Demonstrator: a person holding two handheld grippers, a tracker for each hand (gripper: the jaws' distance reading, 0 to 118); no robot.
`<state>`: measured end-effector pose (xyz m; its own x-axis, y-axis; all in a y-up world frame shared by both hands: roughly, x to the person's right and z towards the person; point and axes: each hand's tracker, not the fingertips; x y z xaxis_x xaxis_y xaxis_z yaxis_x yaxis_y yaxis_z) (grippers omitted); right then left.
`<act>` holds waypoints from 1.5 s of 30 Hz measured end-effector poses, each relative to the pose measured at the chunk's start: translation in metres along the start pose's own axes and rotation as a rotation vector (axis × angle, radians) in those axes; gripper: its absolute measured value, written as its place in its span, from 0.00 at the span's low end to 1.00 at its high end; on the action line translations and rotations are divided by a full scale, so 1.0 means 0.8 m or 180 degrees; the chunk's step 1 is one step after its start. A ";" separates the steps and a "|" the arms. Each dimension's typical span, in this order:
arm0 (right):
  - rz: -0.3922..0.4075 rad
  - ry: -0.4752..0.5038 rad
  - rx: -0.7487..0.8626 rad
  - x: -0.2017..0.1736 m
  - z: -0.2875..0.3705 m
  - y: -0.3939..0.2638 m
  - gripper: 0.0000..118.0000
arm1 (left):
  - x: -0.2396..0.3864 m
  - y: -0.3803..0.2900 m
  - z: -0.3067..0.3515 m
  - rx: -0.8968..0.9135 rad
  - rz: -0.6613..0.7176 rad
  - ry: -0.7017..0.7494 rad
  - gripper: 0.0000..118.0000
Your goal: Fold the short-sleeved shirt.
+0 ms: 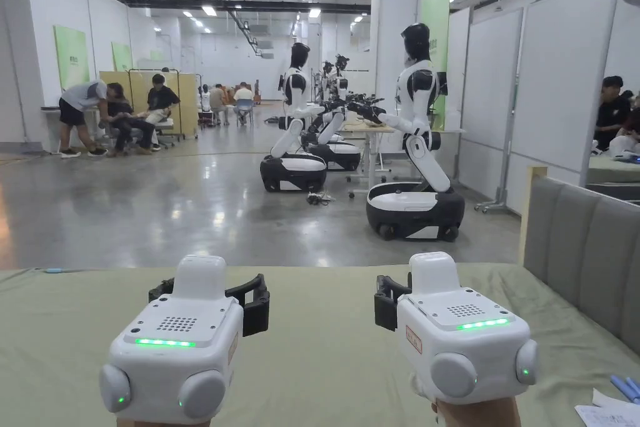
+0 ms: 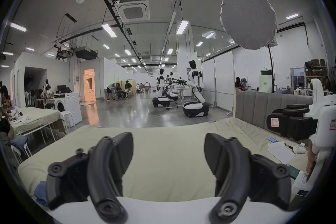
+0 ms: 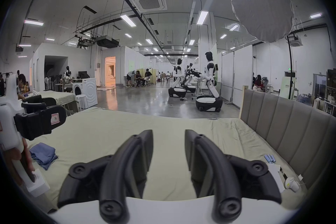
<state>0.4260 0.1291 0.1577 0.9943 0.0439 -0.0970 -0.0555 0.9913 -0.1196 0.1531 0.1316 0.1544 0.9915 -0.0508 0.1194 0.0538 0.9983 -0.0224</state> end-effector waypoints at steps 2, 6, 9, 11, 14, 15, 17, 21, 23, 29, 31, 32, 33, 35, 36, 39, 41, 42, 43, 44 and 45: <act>-0.0004 0.0021 0.0035 0.001 0.003 0.001 0.76 | 0.002 0.003 0.005 0.0060 -0.0053 0.0106 0.70; 0.0005 0.0047 0.0140 -0.001 0.008 0.003 1.00 | -0.001 0.009 0.007 0.0037 -0.0001 -0.0008 0.70; 0.0026 -0.0010 0.0183 -0.004 0.011 0.005 1.00 | -0.001 0.010 0.010 0.0060 -0.0007 0.0046 0.70; -0.0046 0.0006 0.0165 -0.001 0.011 0.008 1.00 | -0.004 0.010 0.010 0.0051 0.0000 0.0057 0.70; -0.0207 -0.0134 0.0185 -0.007 0.016 0.010 1.00 | -0.007 0.008 0.011 0.0031 0.0020 0.0095 0.70; -0.0213 -0.0122 0.0211 -0.008 0.021 0.012 1.00 | -0.009 0.006 0.010 0.0012 0.0029 0.0113 0.70; -0.0306 -0.0042 0.0275 -0.006 0.028 0.012 1.00 | -0.010 0.003 0.011 -0.0022 0.0045 0.0169 0.70; -0.0539 0.0023 0.0200 -0.002 0.034 0.020 1.00 | -0.013 -0.004 0.012 -0.0067 0.0064 0.0189 0.70; -0.0386 -0.0200 0.0242 -0.010 0.038 0.022 1.00 | -0.014 -0.007 0.011 -0.0101 0.0076 0.0181 0.70; -0.0267 -0.0317 0.0027 -0.030 0.041 0.028 1.00 | -0.012 -0.009 0.013 -0.0113 0.0106 0.0201 0.70; -0.0379 -0.0332 0.0021 -0.031 0.040 0.028 1.00 | -0.012 -0.010 0.012 -0.0124 0.0108 0.0199 0.70; -0.0454 -0.0321 -0.0055 -0.030 0.039 0.029 1.00 | -0.012 -0.010 0.012 -0.0130 0.0112 0.0208 0.70; -0.0509 -0.0318 -0.0129 -0.029 0.037 0.030 1.00 | -0.012 -0.011 0.014 -0.0129 0.0116 0.0210 0.70; -0.0509 -0.0357 -0.0253 -0.029 0.032 0.033 1.00 | -0.013 -0.011 0.015 -0.0138 0.0122 0.0214 0.70; -0.0493 -0.0366 -0.0282 -0.030 0.030 0.033 1.00 | -0.014 -0.012 0.015 -0.0139 0.0120 0.0217 0.70; -0.0498 -0.0506 -0.0180 -0.036 0.029 0.027 1.00 | -0.016 -0.013 0.016 -0.0136 0.0125 0.0235 0.70; -0.0517 -0.0527 -0.0245 -0.036 0.029 0.029 0.96 | -0.017 -0.013 0.018 -0.0120 0.0139 0.0249 0.70; -0.0554 -0.0507 -0.0251 -0.035 0.029 0.030 0.96 | -0.017 -0.013 0.019 -0.0117 0.0146 0.0251 0.70; -0.0565 -0.0470 -0.0274 -0.033 0.029 0.031 0.96 | -0.017 -0.013 0.019 -0.0115 0.0152 0.0253 0.70; -0.0574 -0.0441 -0.0277 -0.031 0.030 0.031 0.98 | -0.017 -0.013 0.019 -0.0116 0.0156 0.0252 0.70; -0.0603 -0.0349 -0.0273 -0.027 0.032 0.031 1.00 | -0.018 -0.014 0.020 -0.0121 0.0157 0.0251 0.70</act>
<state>0.4050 0.1562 0.1819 0.9914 -0.1241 0.0426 0.1303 0.9691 -0.2095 0.1365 0.1218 0.1685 0.9992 -0.0051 0.0387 0.0075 0.9979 -0.0642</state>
